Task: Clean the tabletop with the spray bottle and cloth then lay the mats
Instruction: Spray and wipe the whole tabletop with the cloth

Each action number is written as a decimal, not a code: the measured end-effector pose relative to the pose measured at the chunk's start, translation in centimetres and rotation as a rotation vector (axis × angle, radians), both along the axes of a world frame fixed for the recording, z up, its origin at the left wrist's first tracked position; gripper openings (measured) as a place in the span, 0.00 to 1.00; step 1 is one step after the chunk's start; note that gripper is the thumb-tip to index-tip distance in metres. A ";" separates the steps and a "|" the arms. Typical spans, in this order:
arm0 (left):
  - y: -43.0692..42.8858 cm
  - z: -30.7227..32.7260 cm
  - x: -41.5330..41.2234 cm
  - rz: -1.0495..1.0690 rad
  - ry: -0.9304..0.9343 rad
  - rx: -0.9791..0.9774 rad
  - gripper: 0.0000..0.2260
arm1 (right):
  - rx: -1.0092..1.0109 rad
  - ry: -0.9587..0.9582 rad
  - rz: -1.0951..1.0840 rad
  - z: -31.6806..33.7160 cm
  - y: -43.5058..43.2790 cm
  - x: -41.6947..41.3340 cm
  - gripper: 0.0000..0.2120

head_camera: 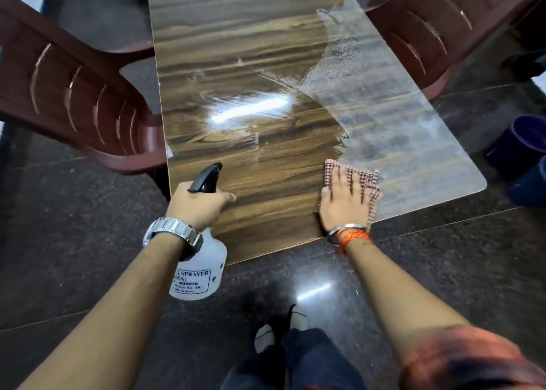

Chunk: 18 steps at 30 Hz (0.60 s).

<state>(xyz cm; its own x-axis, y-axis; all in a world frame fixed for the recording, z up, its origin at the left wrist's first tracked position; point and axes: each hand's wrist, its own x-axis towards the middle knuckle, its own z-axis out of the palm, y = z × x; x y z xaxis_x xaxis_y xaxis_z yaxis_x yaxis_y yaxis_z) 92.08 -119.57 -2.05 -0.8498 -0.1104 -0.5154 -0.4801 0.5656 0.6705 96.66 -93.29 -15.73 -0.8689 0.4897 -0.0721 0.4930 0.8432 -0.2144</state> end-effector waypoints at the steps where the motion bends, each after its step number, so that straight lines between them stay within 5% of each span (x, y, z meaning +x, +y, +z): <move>1: 0.4 -0.1 0.1 0.010 0.014 0.010 0.13 | 0.008 0.042 0.024 0.3 -1.8 0.1 0.28; 6: 4.0 0.0 -0.4 -0.045 0.062 0.009 0.11 | -0.017 -0.003 0.705 0.1 -6.8 2.1 0.26; 14: 15.7 0.1 -5.4 -0.093 0.122 0.141 0.13 | -0.029 -0.029 0.460 0.3 7.7 -2.9 0.27; 18: 22.6 0.2 -9.2 -0.006 0.129 0.172 0.16 | -0.071 -0.036 0.608 0.3 12.1 -4.6 0.28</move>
